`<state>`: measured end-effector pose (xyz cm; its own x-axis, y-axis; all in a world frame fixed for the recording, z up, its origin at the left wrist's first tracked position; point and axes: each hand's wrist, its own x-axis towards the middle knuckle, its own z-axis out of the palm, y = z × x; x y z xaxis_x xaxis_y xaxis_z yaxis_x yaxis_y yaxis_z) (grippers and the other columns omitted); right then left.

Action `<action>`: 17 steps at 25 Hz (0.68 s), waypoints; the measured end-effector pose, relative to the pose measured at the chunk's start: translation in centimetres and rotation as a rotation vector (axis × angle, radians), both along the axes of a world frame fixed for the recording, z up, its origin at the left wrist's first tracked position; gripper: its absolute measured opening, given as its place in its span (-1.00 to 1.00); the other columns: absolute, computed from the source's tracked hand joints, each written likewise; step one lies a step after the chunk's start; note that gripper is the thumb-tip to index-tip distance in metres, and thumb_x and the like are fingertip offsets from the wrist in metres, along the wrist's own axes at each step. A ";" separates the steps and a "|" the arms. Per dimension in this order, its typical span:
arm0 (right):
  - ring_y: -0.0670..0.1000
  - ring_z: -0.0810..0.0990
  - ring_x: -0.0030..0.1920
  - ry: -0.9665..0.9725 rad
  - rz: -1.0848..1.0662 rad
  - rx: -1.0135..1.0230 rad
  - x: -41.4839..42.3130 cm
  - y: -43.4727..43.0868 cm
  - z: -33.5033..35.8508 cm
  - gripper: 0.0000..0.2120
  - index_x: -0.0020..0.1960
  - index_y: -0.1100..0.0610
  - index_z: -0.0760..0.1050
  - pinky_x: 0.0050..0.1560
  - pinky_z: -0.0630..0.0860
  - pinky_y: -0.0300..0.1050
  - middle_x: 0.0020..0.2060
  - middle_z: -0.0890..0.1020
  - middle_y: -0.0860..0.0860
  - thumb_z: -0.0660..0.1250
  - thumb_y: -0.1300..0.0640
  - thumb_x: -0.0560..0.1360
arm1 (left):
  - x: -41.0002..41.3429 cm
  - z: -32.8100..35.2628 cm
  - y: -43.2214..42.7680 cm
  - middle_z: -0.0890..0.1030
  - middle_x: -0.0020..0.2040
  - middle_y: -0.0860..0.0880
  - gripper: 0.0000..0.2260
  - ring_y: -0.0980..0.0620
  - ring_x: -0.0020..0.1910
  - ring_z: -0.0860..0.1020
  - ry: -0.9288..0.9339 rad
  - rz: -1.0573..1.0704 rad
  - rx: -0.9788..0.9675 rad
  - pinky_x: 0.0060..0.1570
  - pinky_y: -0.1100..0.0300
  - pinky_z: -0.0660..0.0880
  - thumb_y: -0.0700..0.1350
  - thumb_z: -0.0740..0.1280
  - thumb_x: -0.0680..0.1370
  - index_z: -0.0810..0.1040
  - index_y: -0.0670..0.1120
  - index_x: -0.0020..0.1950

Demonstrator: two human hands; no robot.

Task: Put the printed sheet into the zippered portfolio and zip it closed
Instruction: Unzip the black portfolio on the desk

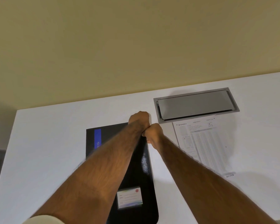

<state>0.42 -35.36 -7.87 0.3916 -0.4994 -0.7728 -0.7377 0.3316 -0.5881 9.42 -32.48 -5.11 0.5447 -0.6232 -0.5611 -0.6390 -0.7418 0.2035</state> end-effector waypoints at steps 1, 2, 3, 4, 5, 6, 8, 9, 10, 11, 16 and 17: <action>0.08 0.58 -0.19 -0.005 0.000 -0.004 -0.1 -0.2 -0.2 -0.92 0.02 0.28 0.52 -0.11 0.65 -0.04 -0.08 0.62 0.21 0.33 0.34 0.52 | 0.3 -0.1 0.1 0.66 0.10 -0.13 -0.82 -0.11 0.06 0.62 0.023 -0.027 -0.006 0.11 0.04 0.56 -0.11 0.36 0.55 0.61 -0.16 0.09; 0.10 0.60 -0.19 -0.004 -0.011 -0.013 -0.3 -0.5 -0.2 -0.92 0.01 0.29 0.53 -0.03 0.66 0.06 -0.06 0.65 0.25 0.33 0.35 0.51 | 0.8 -0.2 0.2 0.65 0.09 -0.12 -0.83 -0.11 0.07 0.60 0.060 -0.040 -0.023 0.11 0.05 0.54 -0.08 0.36 0.55 0.61 -0.15 0.06; 0.11 0.61 -0.21 -0.012 -0.016 -0.028 -0.5 -0.7 -0.1 -0.94 -0.02 0.28 0.53 -0.02 0.65 0.09 -0.08 0.65 0.26 0.32 0.34 0.52 | 1.4 -0.1 0.5 0.64 0.08 -0.11 -0.83 -0.11 0.09 0.58 0.106 -0.048 -0.045 0.10 0.07 0.50 -0.05 0.34 0.57 0.61 -0.13 0.02; 0.11 0.61 -0.24 -0.027 -0.005 -0.065 -0.7 -1.0 0.1 -0.94 -0.06 0.25 0.53 -0.08 0.66 0.07 -0.12 0.65 0.25 0.30 0.34 0.52 | 2.0 0.0 0.9 0.62 0.05 -0.09 -0.81 -0.09 0.10 0.56 0.147 -0.051 -0.067 0.09 0.08 0.45 0.00 0.33 0.59 0.60 -0.11 -0.02; 0.11 0.61 -0.26 -0.051 0.027 -0.108 -0.7 -1.3 0.2 -0.90 -0.10 0.22 0.52 -0.19 0.65 0.01 -0.12 0.64 0.23 0.27 0.36 0.52 | 2.7 0.2 1.6 0.59 0.01 -0.06 -0.78 -0.08 0.10 0.55 0.173 -0.043 -0.084 0.08 0.10 0.42 0.04 0.32 0.60 0.59 -0.10 -0.05; 0.10 0.61 -0.27 -0.081 0.063 -0.149 -0.9 -1.6 0.3 -0.85 -0.11 0.18 0.50 -0.31 0.61 -0.07 -0.10 0.64 0.22 0.26 0.39 0.51 | 3.2 0.3 2.2 0.58 -0.01 -0.04 -0.77 -0.06 0.10 0.55 0.183 -0.021 -0.102 0.07 0.11 0.42 0.07 0.34 0.59 0.60 -0.09 -0.04; 0.13 0.63 -0.17 -0.105 0.178 -0.280 -1.3 -2.0 0.4 -0.76 0.02 0.14 0.51 -0.29 0.56 -0.12 0.01 0.64 0.21 0.27 0.43 0.48 | 4.1 0.2 3.5 0.62 0.03 -0.05 -0.81 -0.05 0.11 0.56 0.172 0.033 -0.136 0.05 0.16 0.43 0.02 0.41 0.55 0.64 -0.09 0.03; 0.14 0.65 -0.08 -0.102 0.270 -0.370 -1.5 -2.1 0.4 -0.69 0.13 0.13 0.53 -0.17 0.60 -0.09 0.09 0.64 0.18 0.30 0.42 0.48 | 4.4 0.1 4.0 0.64 0.07 -0.06 -0.84 -0.06 0.13 0.57 0.167 0.048 -0.143 0.03 0.20 0.41 -0.06 0.43 0.54 0.66 -0.11 0.06; 0.14 0.65 0.00 -0.096 0.382 -0.452 -1.6 -2.1 0.5 -0.64 0.22 0.12 0.53 -0.03 0.61 -0.07 0.14 0.64 0.14 0.32 0.40 0.48 | 4.5 0.1 4.2 0.64 0.10 -0.08 -0.84 -0.06 0.14 0.56 0.167 0.063 -0.140 0.01 0.22 0.38 -0.13 0.43 0.54 0.66 -0.13 0.09; 0.13 0.64 0.05 -0.089 0.486 -0.513 -1.5 -2.1 0.6 -0.62 0.27 0.11 0.54 0.07 0.58 -0.07 0.17 0.64 0.10 0.34 0.37 0.49 | 4.6 0.2 4.3 0.64 0.12 -0.10 -0.84 -0.06 0.14 0.55 0.167 0.077 -0.135 0.00 0.23 0.36 -0.18 0.42 0.54 0.66 -0.15 0.11; 0.10 0.64 0.02 -0.082 0.639 -0.649 -1.1 -1.3 0.7 -0.75 0.16 0.06 0.62 0.03 0.55 -0.09 0.14 0.67 0.04 0.35 0.24 0.52 | 4.4 0.8 4.0 0.62 0.01 -0.07 -0.83 0.03 -0.04 0.49 0.244 0.135 -0.152 -0.04 0.22 0.37 -0.32 0.38 0.54 0.67 -0.21 0.10; 0.11 0.63 -0.01 -0.077 0.625 -0.665 -1.1 -1.1 0.7 -0.78 0.11 0.07 0.63 0.01 0.55 -0.08 0.10 0.67 0.05 0.33 0.25 0.52 | 4.5 0.9 4.1 0.62 -0.03 -0.06 -0.81 0.03 -0.06 0.50 0.277 0.150 -0.174 -0.06 0.24 0.39 -0.35 0.37 0.52 0.67 -0.21 0.09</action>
<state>-0.70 -36.50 -7.16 0.7786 -0.5122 -0.3626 -0.6201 -0.5390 -0.5700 13.94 -28.39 -4.24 0.4790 -0.6471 -0.5931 -0.4287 -0.7621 0.4851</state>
